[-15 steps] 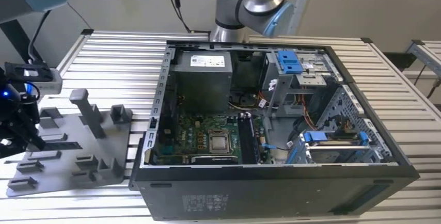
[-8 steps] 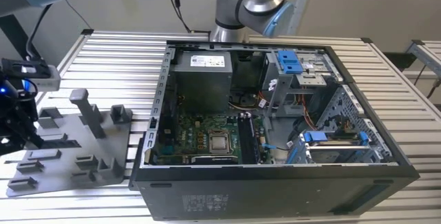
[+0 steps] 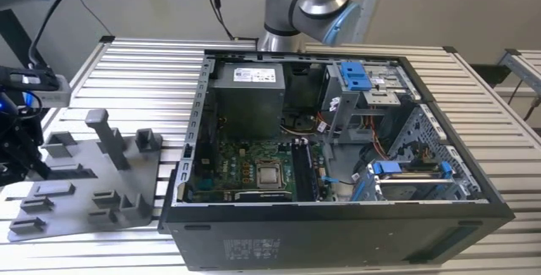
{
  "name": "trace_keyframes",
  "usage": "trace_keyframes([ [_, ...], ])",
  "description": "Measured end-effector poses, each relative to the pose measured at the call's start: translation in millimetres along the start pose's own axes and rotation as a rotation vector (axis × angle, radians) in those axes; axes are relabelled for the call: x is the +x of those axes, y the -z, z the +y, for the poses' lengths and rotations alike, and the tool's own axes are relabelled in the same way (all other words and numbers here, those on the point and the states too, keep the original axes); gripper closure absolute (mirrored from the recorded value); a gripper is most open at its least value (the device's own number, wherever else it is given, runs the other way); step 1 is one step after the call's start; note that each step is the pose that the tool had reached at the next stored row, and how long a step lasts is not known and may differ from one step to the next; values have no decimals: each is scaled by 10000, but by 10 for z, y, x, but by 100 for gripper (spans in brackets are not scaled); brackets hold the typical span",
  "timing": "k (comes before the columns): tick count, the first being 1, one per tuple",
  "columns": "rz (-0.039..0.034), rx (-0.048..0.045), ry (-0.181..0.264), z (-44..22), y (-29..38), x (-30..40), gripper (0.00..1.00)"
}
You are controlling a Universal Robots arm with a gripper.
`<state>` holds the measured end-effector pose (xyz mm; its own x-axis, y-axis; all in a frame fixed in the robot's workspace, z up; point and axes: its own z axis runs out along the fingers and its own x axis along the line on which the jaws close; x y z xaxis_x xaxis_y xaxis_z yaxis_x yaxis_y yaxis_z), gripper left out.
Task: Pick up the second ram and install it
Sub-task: 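Pick up the second ram and move it above second insertion slot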
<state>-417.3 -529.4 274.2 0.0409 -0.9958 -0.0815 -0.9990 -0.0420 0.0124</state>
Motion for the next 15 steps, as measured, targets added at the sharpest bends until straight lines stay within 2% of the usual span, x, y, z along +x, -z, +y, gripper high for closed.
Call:
trace_keyframes([
  [15, 0, 1, -18, 2, 177, -14, 86],
])
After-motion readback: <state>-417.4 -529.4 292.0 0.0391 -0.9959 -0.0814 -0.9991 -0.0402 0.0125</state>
